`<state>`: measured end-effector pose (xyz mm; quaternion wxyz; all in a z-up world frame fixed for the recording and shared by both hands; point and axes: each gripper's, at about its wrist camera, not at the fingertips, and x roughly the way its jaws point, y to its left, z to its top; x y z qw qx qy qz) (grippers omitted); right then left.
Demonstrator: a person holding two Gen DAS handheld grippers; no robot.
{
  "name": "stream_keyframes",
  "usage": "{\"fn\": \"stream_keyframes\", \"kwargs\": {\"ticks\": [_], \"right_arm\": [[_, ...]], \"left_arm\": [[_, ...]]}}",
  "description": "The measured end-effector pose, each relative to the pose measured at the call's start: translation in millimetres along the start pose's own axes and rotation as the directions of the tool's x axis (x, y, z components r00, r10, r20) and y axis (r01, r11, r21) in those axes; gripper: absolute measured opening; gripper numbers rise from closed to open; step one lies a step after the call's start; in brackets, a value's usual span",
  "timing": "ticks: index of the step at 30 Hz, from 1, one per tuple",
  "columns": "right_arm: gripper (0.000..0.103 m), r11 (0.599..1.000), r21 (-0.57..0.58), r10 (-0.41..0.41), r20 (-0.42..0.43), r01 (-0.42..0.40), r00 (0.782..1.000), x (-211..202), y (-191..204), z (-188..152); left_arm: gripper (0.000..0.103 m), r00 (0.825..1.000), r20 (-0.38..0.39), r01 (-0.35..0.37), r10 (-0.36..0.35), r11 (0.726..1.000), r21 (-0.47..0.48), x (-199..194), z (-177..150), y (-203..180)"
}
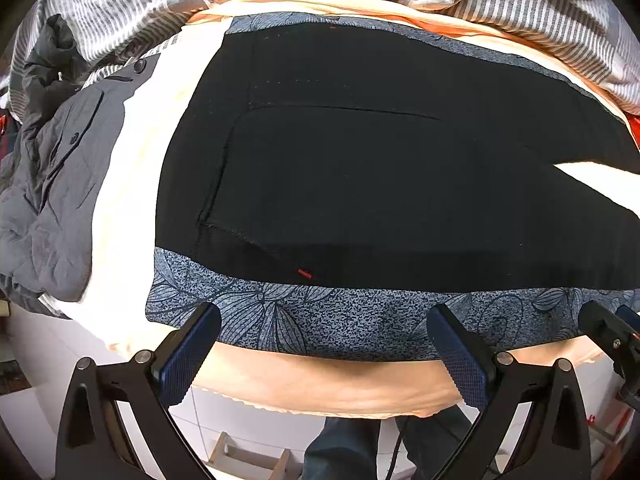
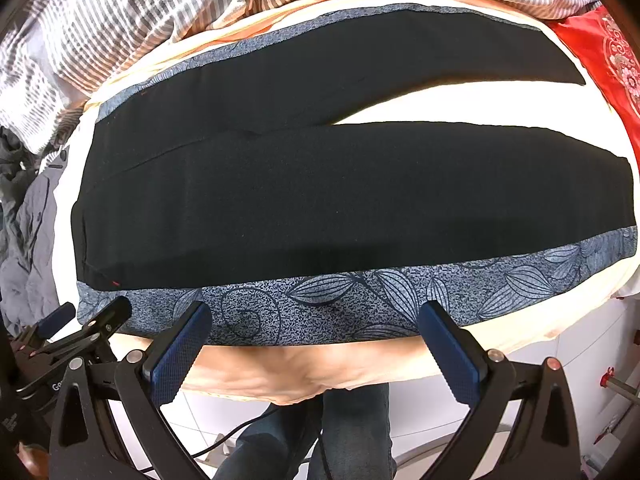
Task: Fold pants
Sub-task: 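Move both grippers over the black trousers toward the patterned waistband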
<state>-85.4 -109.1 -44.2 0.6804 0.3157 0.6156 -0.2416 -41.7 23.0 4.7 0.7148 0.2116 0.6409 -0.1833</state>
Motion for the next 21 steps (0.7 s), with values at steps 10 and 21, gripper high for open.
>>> {"fn": "stream_keyframes", "kwargs": {"ticks": [10,21], "right_arm": [[0.103,1.000,0.014,0.002,-0.004,-0.002,1.000,0.6,-0.6,-1.5],[0.103,1.000,0.021,0.003,-0.004,-0.003,1.000,1.2,-0.8,-1.0]], "left_arm": [[0.103,1.000,-0.002,-0.002,0.002,1.000,0.001,2.0,2.1,0.4],[0.103,1.000,0.001,-0.002,0.002,1.000,0.008,2.3,3.7,1.0]]}}
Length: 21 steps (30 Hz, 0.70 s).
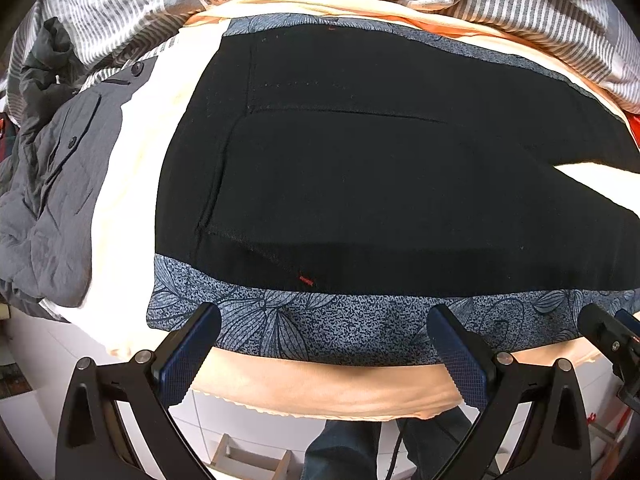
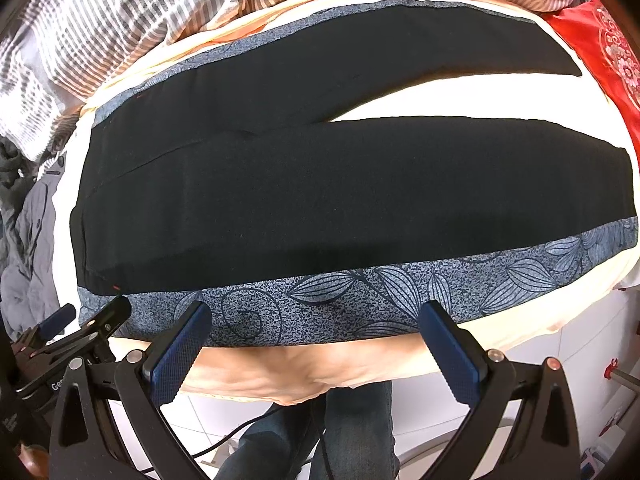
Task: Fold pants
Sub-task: 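Move both grippers over the black trousers toward the patterned waistband, then grasp the patterned waistband with both grippers and lift it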
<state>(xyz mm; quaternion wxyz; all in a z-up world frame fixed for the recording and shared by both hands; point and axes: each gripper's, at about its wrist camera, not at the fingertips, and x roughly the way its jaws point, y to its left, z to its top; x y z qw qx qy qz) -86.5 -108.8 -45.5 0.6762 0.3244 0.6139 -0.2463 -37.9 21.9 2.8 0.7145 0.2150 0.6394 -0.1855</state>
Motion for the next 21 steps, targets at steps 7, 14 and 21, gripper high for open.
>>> {"fn": "stream_keyframes", "kwargs": {"ticks": [7,14,21], "right_arm": [[0.103,1.000,-0.001,0.002,0.001,-0.002,1.000,0.9,-0.8,-0.7],[0.103,1.000,0.000,0.005,0.000,-0.005,1.000,0.9,-1.0,-0.3],[0.103,0.989,0.080,0.128,-0.003,-0.127,0.992,5.3,-12.2,-5.9]], "left_arm": [[0.103,1.000,0.004,-0.006,0.006,1.000,0.003,0.6,-1.4,-0.5],[0.103,1.000,0.004,-0.005,0.005,1.000,-0.001,1.2,-4.8,0.6],[0.103,0.996,-0.010,0.091,-0.092,0.993,-0.073,4.3,-9.5,18.9]]}}
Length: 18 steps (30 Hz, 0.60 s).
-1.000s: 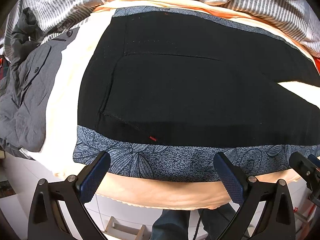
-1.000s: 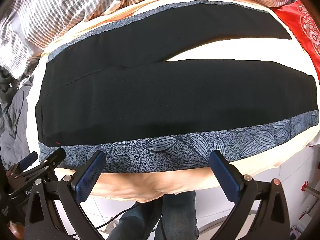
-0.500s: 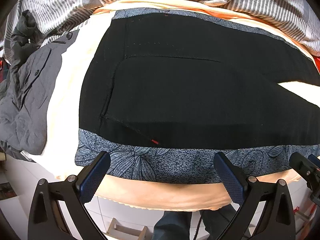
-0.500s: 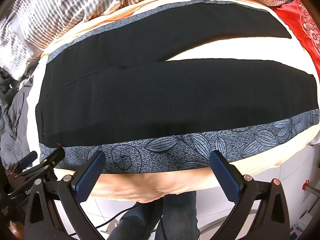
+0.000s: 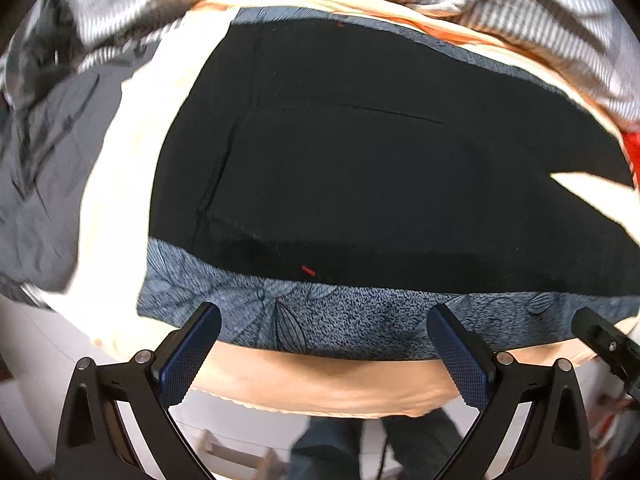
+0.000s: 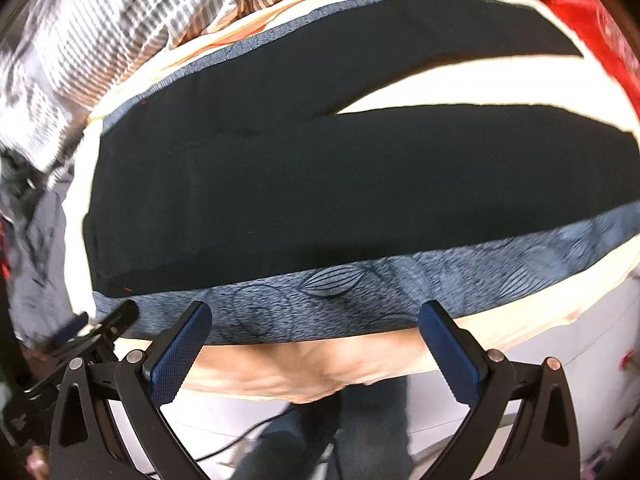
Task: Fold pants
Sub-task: 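Grasp the patterned waistband with both grippers and lift it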
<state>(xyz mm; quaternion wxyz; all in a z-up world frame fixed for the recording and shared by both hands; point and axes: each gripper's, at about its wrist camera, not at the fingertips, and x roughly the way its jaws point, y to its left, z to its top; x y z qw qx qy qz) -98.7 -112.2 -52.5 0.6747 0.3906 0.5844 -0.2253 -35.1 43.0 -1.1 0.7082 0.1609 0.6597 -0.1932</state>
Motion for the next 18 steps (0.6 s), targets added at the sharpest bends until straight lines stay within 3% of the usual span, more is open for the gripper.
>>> {"fn": "stream_keyframes", "kwargs": {"ticks": [4,9,12,13,15,18], "right_arm": [[0.103,0.983,0.096,0.160,-0.015,-0.158,0.987,10.7,-16.6,-8.7],[0.103,0.927,0.181,0.335,-0.005,-0.329,0.942,31.9,-33.1,-24.0],[0.096,0.881,0.264,0.406,0.003,-0.393,0.914,52.5,-46.8,-34.0],[0.086,0.865,0.292,0.425,0.003,-0.407,0.905,59.8,-51.5,-36.6],[0.077,0.832,0.337,0.465,0.007,-0.440,0.885,73.1,-59.5,-41.3],[0.076,0.777,0.394,0.523,0.030,-0.491,0.852,87.6,-67.5,-48.6]], "left_arm": [[0.103,1.000,0.011,0.024,-0.023,0.998,-0.050,2.7,-6.0,16.3],[0.103,0.997,-0.009,0.080,-0.082,0.991,-0.103,13.0,-13.2,32.0],[0.103,0.992,-0.017,0.120,-0.123,0.984,-0.130,19.2,-19.2,39.8],[0.103,0.990,-0.022,0.136,-0.140,0.981,-0.138,21.6,-21.3,42.8],[0.103,0.984,-0.032,0.170,-0.177,0.972,-0.161,26.8,-25.3,50.1],[0.103,0.972,-0.046,0.216,-0.229,0.956,-0.198,31.7,-30.9,58.8]]}}
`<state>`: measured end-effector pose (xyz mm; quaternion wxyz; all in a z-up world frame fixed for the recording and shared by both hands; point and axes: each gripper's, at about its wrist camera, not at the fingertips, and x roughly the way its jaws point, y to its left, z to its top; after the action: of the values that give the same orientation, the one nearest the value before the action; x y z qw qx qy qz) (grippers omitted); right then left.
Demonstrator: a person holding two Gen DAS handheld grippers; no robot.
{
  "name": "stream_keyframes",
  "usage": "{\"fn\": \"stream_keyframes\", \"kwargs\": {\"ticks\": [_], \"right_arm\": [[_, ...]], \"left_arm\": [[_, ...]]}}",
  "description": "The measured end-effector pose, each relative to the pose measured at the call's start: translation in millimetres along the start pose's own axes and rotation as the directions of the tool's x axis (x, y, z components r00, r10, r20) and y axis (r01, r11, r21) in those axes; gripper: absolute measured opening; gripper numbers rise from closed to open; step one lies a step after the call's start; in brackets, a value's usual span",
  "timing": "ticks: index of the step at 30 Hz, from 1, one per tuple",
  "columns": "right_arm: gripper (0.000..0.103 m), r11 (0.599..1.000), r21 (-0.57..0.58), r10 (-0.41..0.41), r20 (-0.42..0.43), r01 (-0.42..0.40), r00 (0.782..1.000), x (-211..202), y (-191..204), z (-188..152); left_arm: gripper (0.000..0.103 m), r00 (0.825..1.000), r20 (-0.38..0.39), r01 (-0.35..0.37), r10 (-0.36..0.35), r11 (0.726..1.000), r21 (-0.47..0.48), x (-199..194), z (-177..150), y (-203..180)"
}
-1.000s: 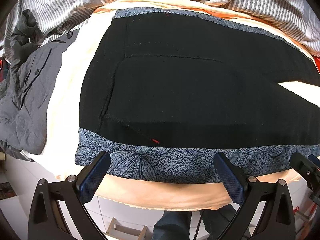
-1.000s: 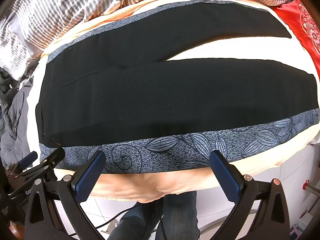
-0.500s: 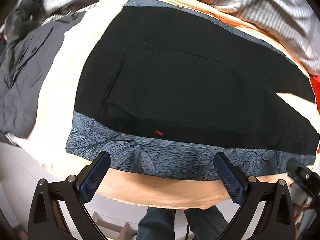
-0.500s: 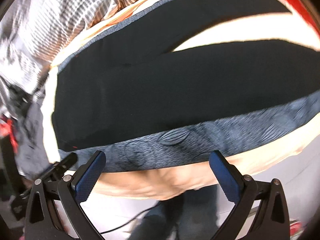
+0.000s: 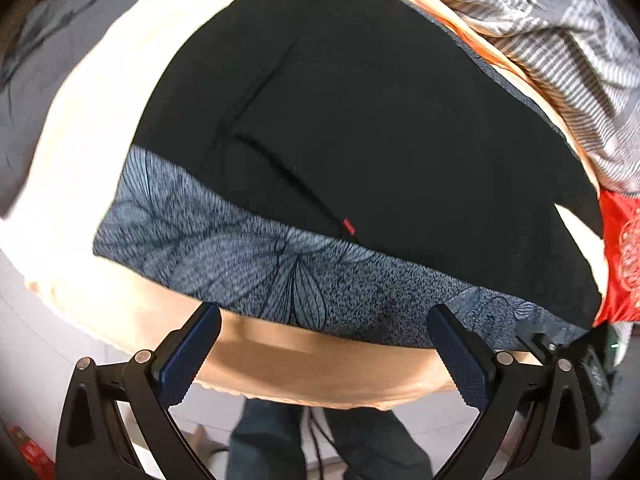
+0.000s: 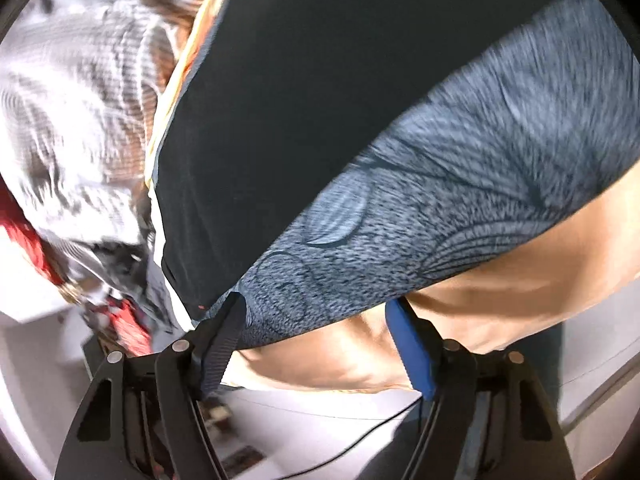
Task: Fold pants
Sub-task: 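Grasp the patterned waistband with both grippers and lift it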
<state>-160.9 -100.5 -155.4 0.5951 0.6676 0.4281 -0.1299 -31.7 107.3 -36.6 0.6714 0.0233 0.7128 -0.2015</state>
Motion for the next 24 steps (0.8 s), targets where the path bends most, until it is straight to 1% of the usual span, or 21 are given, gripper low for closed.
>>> {"fn": "stream_keyframes", "kwargs": {"ticks": [2,3,6,7,9,10,11,14,16,17,20,23,24], "right_arm": [[0.076,0.999,0.024,0.043,-0.001,-0.043,0.999,3.7,-7.7,1.8],[0.076,0.996,0.036,0.079,0.003,-0.079,0.997,5.7,-10.1,1.8],[0.076,0.981,0.073,0.178,0.016,-0.179,0.984,10.8,-13.5,5.5],[0.074,0.977,0.084,0.196,0.017,-0.197,0.980,14.4,-12.2,6.7],[0.057,0.969,0.104,0.225,0.009,-0.224,0.974,17.6,-10.7,8.5],[0.029,0.963,0.112,0.246,-0.003,-0.244,0.969,18.0,-6.9,9.5],[0.010,0.962,0.112,0.251,-0.008,-0.249,0.968,16.5,-3.0,9.8],[0.009,0.965,0.091,0.250,-0.016,-0.248,0.968,9.8,12.2,9.7],[0.009,0.962,0.081,0.263,-0.025,-0.260,0.965,1.4,20.4,10.1],[0.009,0.965,0.084,0.253,-0.041,-0.249,0.967,0.6,25.0,11.8],[0.009,0.959,0.081,0.275,-0.051,-0.271,0.960,-7.6,36.8,13.3],[0.009,0.965,0.055,0.258,-0.063,-0.255,0.964,-12.7,45.3,15.8],[0.009,0.968,0.047,0.250,-0.067,-0.247,0.966,-13.8,47.5,16.3]], "left_arm": [[0.103,1.000,-0.010,0.027,-0.027,0.999,-0.018,2.5,-4.3,8.5],[0.103,0.999,-0.015,0.037,-0.037,0.999,-0.022,3.2,-6.0,11.3],[0.103,0.997,-0.025,0.067,-0.068,0.997,-0.029,6.2,-8.9,18.8],[0.103,0.996,-0.028,0.079,-0.080,0.996,-0.032,6.4,-9.5,20.7],[0.103,0.994,-0.035,0.103,-0.105,0.993,-0.050,7.5,-10.5,25.7],[0.103,0.992,-0.038,0.117,-0.120,0.991,-0.059,7.0,-10.5,29.4],[0.103,0.988,-0.043,0.145,-0.149,0.986,-0.078,4.9,-11.9,31.7],[0.103,0.972,-0.037,0.223,-0.230,0.964,-0.145,-0.5,-11.9,39.1],[0.103,0.961,-0.019,0.268,-0.277,0.945,-0.190,-3.9,-8.2,44.3],[0.103,0.958,-0.012,0.279,-0.287,0.939,-0.199,-6.1,-8.1,48.2],[0.103,0.952,0.011,0.302,-0.307,0.927,-0.221,-10.9,-5.3,65.2],[0.103,0.942,0.043,0.332,-0.334,0.901,-0.279,-11.5,1.7,79.5],[0.101,0.940,0.061,0.339,-0.336,0.893,-0.295,-13.2,5.3,84.4]]}}
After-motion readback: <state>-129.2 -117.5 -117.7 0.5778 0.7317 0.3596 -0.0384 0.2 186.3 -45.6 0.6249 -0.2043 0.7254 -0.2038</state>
